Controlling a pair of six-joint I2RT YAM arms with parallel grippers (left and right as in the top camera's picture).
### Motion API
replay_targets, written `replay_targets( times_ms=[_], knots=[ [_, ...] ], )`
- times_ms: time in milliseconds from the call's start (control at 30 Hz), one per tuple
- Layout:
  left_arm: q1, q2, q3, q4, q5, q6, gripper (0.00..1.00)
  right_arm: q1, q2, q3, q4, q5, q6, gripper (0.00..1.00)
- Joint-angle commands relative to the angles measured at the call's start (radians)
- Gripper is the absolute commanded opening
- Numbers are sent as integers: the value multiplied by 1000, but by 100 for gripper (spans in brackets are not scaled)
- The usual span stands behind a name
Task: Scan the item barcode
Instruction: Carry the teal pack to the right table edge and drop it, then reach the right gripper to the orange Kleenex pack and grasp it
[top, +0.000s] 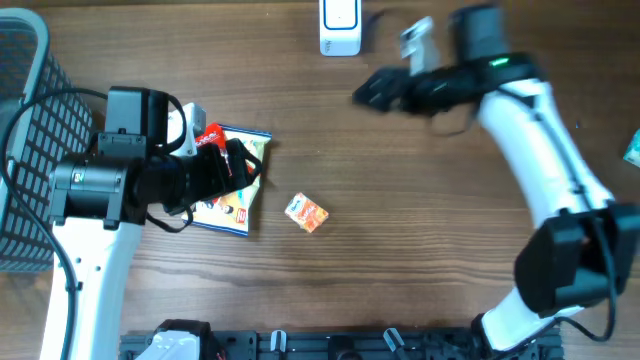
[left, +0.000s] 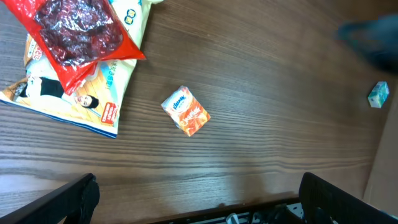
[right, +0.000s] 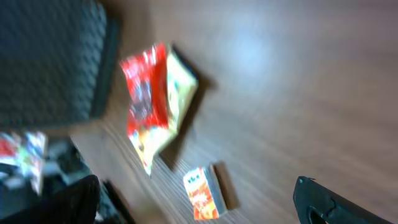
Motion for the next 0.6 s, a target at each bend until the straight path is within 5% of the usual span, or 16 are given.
replay_targets(
  times_ms=[0, 100, 200, 567],
  knots=[
    [-5, 0, -3, 3, 0, 5, 100, 141, 13, -88, 48, 170, 71, 100],
    [-5, 0, -3, 3, 0, 5, 100, 249, 23, -165, 136, 184, 159, 98],
    [-5, 0, -3, 3, 1, 5, 100, 312, 48, -223, 193, 236, 304, 58],
    [-5, 0, -3, 3, 0, 5, 100, 369, 58, -402, 299, 284, 385, 59]
  ],
)
